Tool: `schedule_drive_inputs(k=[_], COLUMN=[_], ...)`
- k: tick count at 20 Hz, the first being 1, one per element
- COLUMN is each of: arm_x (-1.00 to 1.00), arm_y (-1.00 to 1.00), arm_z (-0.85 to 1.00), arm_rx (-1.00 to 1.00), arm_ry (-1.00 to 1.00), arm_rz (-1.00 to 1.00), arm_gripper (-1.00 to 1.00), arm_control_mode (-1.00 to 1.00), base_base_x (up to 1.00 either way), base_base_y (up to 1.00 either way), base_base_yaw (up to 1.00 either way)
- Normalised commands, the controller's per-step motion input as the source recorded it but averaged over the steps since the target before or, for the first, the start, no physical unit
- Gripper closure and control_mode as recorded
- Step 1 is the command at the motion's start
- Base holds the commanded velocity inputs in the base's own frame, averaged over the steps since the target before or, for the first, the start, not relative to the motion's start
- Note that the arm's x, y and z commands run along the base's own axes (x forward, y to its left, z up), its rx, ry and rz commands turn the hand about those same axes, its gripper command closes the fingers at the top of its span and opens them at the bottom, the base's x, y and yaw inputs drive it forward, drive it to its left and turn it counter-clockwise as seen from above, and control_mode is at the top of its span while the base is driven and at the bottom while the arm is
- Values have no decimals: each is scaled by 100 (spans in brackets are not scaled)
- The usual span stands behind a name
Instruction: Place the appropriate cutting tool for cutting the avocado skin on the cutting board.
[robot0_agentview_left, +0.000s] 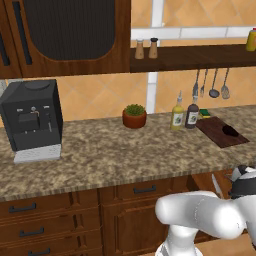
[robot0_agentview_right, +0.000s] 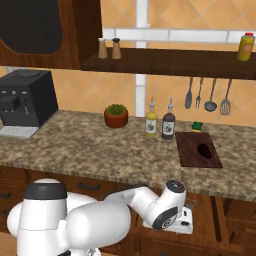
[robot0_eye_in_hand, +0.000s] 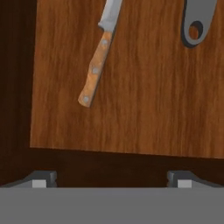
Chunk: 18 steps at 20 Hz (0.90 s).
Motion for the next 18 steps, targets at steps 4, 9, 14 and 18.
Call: schedule_drive_inputs(k=[4,9,14,18], arm_x=[-31,-31,-8,89], arm_y=[-5,-11,-1,13], arm_z=[0,0,2,24], arm_rx=[-1,0,0,1], arm_ry=[9,3,2,10], arm_rz=[0,0,0,-13], arm_gripper=[-100,-100,-100,-100], arm_control_mode=[-100,-100,-100,-100], base_base_x=[0,0,0,0], base_base_y=[0,0,0,0], base_base_yaw=[0,0,0,0])
